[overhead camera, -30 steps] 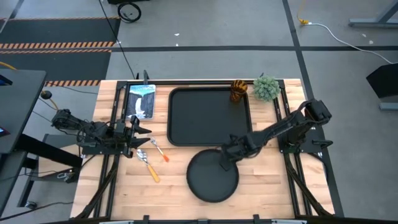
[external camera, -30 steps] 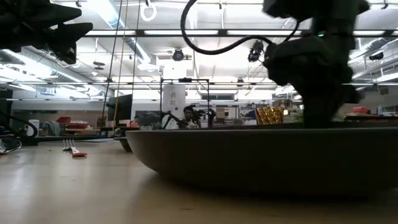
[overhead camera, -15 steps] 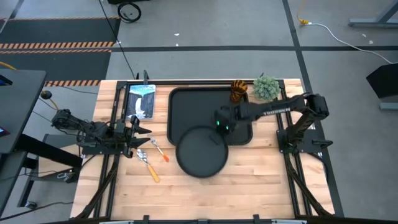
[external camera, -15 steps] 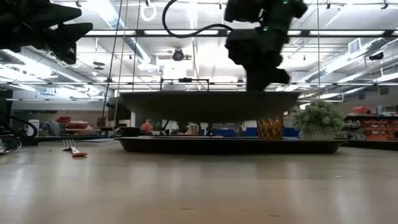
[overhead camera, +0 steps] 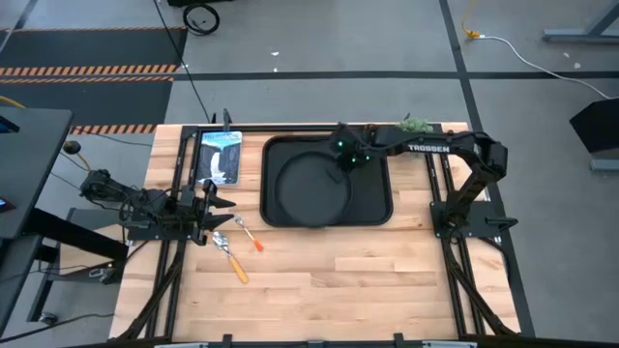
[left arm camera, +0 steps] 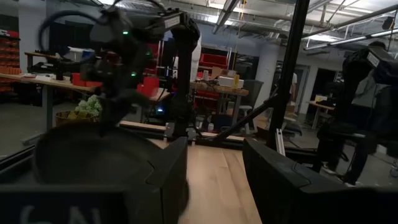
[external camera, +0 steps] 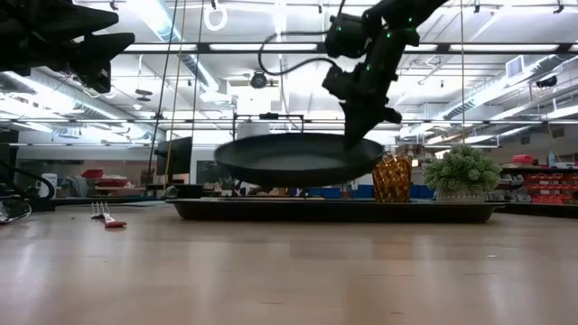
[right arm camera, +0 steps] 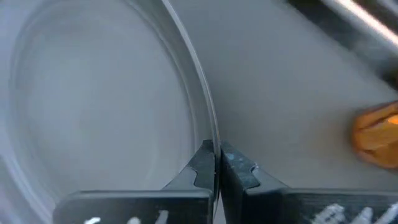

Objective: Pick and place plate/cup/fork/spoon on tray
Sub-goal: Put the black plate on the black tray to the bottom left of the brown cup

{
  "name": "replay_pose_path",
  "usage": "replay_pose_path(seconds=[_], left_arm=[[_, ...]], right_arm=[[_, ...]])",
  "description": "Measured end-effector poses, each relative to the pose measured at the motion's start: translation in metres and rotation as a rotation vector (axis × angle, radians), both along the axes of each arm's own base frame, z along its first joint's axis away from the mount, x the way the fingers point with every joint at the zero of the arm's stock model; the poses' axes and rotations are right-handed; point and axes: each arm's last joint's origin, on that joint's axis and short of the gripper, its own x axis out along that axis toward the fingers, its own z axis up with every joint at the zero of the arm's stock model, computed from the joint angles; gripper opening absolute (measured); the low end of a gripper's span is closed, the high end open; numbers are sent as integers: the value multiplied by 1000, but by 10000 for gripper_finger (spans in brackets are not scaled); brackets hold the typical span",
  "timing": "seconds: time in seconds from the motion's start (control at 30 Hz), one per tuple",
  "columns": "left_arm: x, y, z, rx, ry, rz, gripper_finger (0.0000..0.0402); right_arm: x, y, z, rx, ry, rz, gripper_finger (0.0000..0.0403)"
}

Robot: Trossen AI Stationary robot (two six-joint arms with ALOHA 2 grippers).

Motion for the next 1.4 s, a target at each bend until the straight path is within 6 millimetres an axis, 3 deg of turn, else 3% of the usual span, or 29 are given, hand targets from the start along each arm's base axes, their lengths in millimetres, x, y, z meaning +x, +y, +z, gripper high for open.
replay_pose_path(seconds=[0.4, 1.03, 1.4], left_arm=[[0, 0, 0, 0, 0, 0, 165], [0, 0, 0, 0, 0, 0, 165], [0, 0, 0, 0, 1, 0, 165]], right_arm=[[3, -27, -26, -43, 81, -95, 10], [-1, -27, -31, -33, 149, -89, 15], [-12, -18, -34, 21, 280, -87, 90]])
